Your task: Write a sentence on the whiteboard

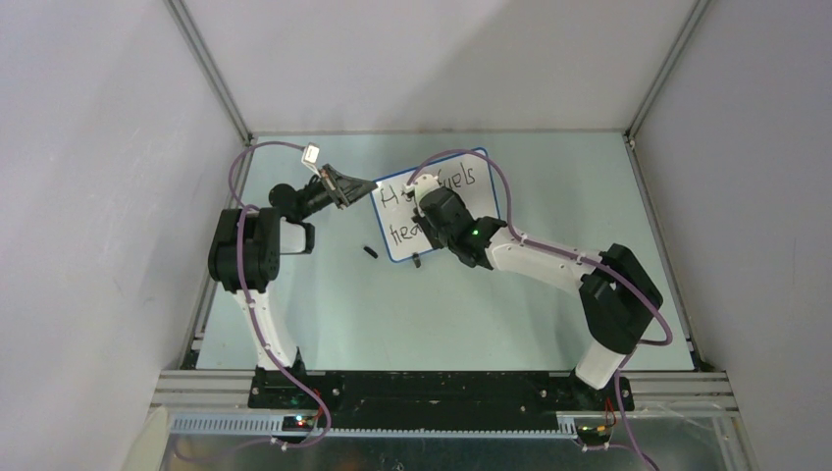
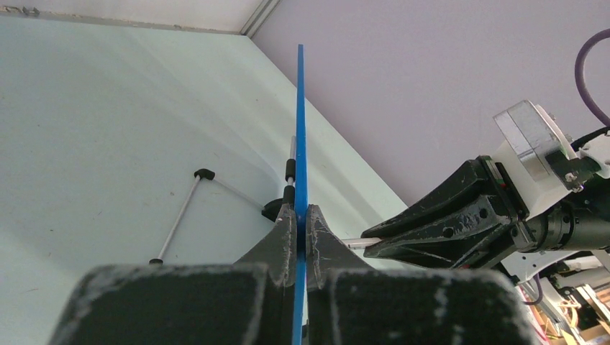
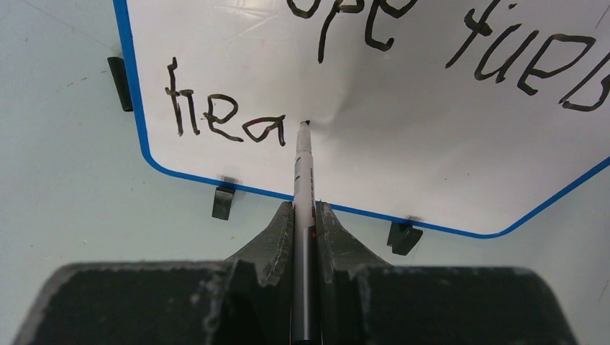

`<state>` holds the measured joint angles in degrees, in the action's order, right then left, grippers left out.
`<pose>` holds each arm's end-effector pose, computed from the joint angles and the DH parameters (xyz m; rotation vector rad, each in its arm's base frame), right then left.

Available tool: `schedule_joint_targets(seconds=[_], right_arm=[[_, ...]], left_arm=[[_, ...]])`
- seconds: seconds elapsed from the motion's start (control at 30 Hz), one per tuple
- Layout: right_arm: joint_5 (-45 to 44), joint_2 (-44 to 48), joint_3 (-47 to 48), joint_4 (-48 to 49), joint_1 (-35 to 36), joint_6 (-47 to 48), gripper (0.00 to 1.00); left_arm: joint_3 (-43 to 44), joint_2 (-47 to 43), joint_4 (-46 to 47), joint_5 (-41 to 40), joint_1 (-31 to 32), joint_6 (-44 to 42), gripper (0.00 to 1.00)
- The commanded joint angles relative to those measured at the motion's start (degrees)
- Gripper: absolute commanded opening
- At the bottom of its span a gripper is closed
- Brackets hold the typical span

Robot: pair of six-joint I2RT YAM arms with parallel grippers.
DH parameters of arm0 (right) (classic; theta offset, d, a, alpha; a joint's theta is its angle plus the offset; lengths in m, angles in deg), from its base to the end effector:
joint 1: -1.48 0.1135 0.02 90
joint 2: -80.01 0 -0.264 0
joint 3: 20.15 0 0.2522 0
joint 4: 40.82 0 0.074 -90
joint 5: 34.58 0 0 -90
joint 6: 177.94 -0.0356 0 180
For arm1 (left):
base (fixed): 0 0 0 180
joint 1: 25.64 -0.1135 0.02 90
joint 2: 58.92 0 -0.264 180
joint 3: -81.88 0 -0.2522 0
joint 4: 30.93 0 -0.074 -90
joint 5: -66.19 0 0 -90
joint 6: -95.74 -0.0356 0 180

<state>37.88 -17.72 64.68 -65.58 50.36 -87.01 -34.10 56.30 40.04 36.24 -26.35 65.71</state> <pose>0.2625 0.2843 0.2528 -0.7714 2.0556 0.1286 0.3772 -0.0262 0.1868 0.2488 1.5577 -1.4690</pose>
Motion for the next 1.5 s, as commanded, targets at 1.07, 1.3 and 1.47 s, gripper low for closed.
schedule_joint_targets(seconds=[1.07, 1.3, 1.47], right_arm=[[-1.6, 0.8, -2.4, -0.7, 0.2, -1.6, 0.0], [-1.6, 1.1, -3.2, 0.0, 0.5, -1.7, 0.0], [-0.7, 1.0, -2.3, 1.0, 0.0, -1.1, 0.0]], left_arm=[[0.8, -0.1, 2.8, 1.9, 0.9, -0.2, 0.0], [0.7, -0.2, 2.8, 1.8, 0.9, -0.2, 0.0], [0.7, -0.2, 2.8, 1.8, 0.9, -0.2, 0.0]])
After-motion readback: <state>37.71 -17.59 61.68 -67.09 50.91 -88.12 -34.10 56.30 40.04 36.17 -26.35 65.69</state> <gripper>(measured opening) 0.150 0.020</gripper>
